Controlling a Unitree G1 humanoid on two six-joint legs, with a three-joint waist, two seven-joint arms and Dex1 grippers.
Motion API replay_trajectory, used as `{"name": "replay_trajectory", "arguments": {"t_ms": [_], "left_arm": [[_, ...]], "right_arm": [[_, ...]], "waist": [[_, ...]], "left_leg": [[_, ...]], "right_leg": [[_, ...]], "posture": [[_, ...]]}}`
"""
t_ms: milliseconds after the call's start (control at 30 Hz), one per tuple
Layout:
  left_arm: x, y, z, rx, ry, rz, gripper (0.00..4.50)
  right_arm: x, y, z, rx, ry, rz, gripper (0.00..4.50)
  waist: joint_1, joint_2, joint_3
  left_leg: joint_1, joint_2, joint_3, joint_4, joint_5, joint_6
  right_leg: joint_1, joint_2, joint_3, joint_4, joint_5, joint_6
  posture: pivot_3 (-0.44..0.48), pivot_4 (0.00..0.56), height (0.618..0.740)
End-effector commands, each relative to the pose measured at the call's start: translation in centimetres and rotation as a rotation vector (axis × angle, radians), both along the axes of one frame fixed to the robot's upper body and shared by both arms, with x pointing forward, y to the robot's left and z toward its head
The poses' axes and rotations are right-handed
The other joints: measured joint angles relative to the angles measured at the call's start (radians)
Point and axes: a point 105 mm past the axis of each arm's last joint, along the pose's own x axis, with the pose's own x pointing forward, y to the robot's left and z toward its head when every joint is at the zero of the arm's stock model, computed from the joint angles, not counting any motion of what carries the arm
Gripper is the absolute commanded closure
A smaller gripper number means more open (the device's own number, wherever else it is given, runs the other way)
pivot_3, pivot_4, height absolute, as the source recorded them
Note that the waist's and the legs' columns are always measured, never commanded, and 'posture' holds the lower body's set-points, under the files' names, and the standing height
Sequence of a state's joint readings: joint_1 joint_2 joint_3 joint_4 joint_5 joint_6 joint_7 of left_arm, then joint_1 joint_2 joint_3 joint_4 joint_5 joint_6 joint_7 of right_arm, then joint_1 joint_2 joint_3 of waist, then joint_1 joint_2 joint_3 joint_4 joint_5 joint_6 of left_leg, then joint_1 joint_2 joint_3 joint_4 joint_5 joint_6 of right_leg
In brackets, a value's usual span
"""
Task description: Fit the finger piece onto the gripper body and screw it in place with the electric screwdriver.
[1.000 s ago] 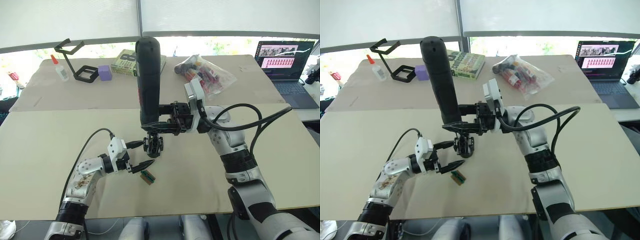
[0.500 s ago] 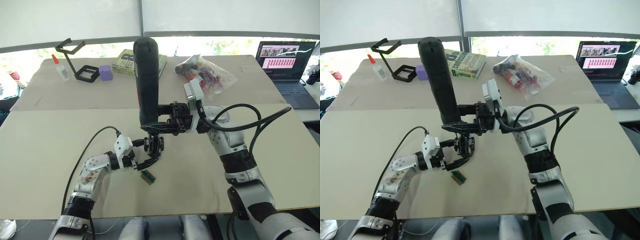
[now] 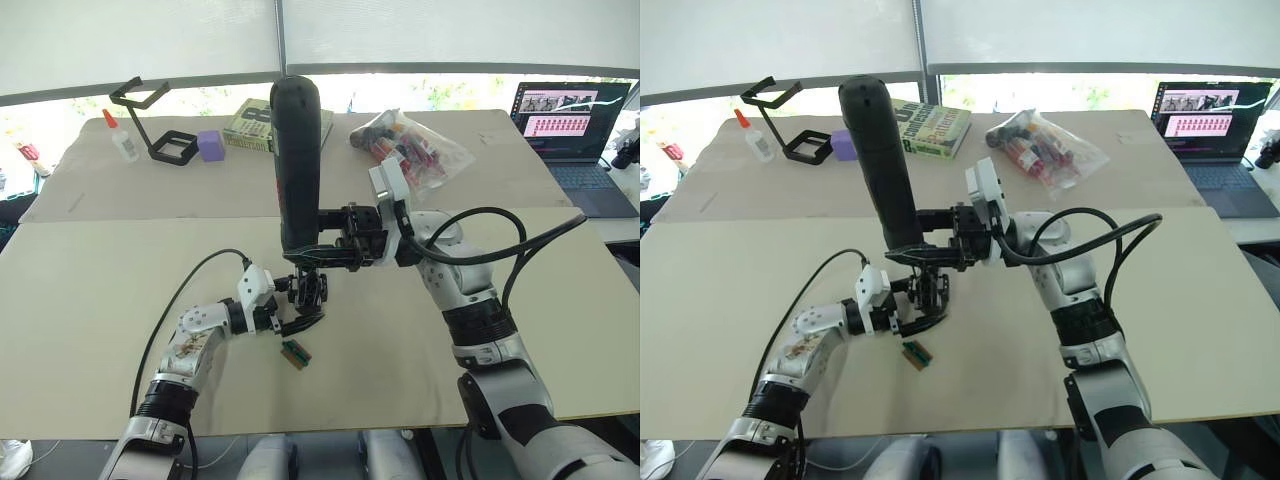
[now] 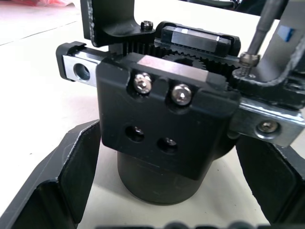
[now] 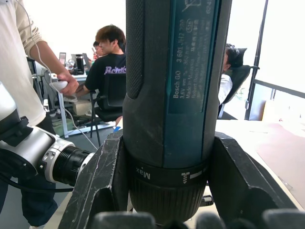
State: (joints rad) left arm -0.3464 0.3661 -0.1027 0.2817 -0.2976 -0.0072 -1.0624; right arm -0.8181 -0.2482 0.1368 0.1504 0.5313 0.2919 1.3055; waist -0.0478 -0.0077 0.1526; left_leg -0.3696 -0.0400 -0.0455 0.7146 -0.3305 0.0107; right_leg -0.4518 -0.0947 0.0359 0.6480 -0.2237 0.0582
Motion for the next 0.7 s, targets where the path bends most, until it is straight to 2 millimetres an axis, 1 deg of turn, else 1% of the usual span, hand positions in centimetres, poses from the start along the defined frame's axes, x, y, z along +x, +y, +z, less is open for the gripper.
{"name": "replay_trajectory", "arguments": {"t_ms": [33,100,133,367,700], "left_arm": [[0.1,-0.2,0.2,0.003,-0.006,-0.011,0.88],[0.0,-0.2,-0.1,0.020,0.005,-0.025,1.84],[0.0,-0.2,-0.2,0.024,0.009,-0.030,1.99],[-0.4,0.0,-0.4,0.028,0.005,-0.033,1.99],[-0.9,0.0,-0.6,0.048,-0.063,-0.021,1.99]], "right_arm": [[-0.7,-0.2,1.3,0.030,-0.070,0.012,2.58],[-0.7,-0.1,1.3,0.028,-0.069,0.011,2.58],[-0.7,-0.1,1.3,0.028,-0.068,0.011,2.58],[-0.6,0.4,0.8,0.017,-0.050,0.017,2.58],[0.3,1.1,-1.2,-0.087,0.007,-0.028,2.58]], "waist": [[0.000,0.000,0.000],[0.002,0.000,0.000],[0.002,0.000,0.000],[0.002,0.000,-0.001],[0.000,0.000,-0.003]], "left_leg": [[0.000,0.000,0.000,0.000,0.000,0.000],[0.000,0.000,0.000,0.000,0.000,0.000],[0.000,0.000,0.000,0.000,0.000,0.000],[0.000,0.000,0.000,0.000,0.000,0.000],[0.001,0.000,0.000,0.000,0.000,0.000]], "right_leg": [[0.000,0.000,0.000,0.000,0.000,0.000],[0.000,0.000,0.000,0.000,0.000,0.000],[0.000,0.000,0.000,0.000,0.000,0.000],[0.001,0.000,0.000,0.000,0.000,0.000],[0.001,0.000,0.000,0.000,0.000,0.000]], "posture": [[0.000,0.150,0.740],[0.000,0.150,0.740],[0.000,0.150,0.740],[0.000,0.150,0.740],[0.000,0.150,0.740]]}}
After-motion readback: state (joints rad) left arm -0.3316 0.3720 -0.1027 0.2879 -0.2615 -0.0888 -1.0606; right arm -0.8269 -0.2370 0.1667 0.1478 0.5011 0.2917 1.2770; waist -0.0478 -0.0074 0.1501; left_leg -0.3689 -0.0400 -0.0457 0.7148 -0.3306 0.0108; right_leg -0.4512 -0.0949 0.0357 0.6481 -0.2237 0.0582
